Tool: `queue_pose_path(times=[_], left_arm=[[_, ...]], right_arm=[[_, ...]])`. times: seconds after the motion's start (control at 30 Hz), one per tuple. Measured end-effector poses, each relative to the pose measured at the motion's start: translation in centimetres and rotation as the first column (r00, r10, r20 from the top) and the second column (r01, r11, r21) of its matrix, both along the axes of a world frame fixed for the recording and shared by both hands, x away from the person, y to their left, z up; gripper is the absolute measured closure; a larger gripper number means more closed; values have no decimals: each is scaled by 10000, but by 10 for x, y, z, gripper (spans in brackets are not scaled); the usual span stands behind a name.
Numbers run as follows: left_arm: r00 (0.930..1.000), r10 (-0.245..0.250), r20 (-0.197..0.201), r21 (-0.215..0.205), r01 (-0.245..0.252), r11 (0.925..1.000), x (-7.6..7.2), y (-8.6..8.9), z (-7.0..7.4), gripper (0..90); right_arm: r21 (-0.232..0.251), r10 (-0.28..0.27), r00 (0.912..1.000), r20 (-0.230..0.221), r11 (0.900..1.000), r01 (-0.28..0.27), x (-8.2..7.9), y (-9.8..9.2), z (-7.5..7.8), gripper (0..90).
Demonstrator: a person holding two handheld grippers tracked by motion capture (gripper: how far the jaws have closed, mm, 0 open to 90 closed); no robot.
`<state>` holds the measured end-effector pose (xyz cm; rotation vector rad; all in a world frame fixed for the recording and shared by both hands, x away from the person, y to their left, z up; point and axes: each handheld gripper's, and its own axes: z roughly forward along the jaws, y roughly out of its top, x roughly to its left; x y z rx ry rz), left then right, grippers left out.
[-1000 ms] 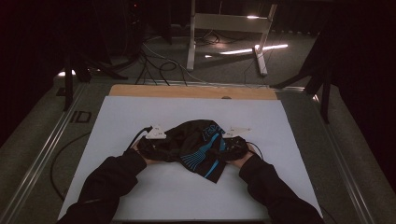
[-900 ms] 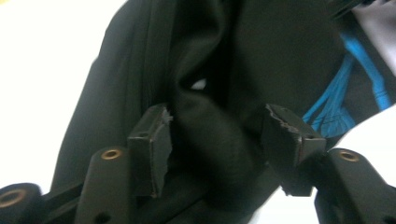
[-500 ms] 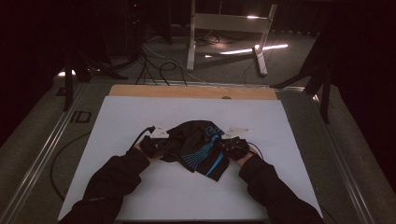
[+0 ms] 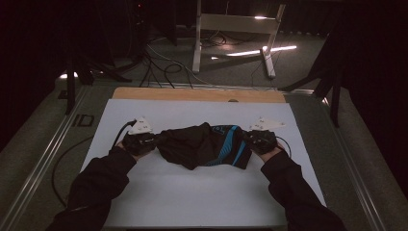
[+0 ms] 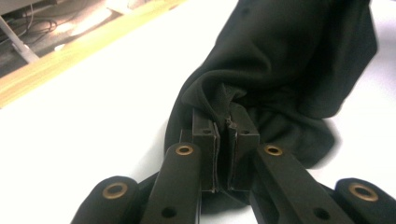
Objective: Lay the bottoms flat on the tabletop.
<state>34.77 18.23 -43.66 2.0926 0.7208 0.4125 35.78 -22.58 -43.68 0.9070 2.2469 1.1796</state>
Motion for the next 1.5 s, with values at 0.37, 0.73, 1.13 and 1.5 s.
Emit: queue_pose_path(times=[0.37, 0.73, 1.13, 1.5], left_arm=[[9901, -1249, -639, -143, 1243, 9921, -52, 23, -2, 845], [9419, -2453, -2293, 147, 2554, 9667, -97, 23, -35, 837], [8915, -2886, -3491, -52, 3062, 9520, -110, 27, -57, 836], [9111, -2470, -3299, -605, 2406, 9687, -97, 37, -43, 500]], right_arm=[[23, 731, 9960, -517, 9973, -731, -43, -14, -5, 867], [-574, 1862, 9622, -1987, 9779, -2011, -87, -10, -37, 865], [-1048, 1970, 9360, -2917, 9661, -2360, -96, -14, -60, 859], [-667, 1947, 9453, -2619, 9735, -2190, -90, -21, -46, 559]])
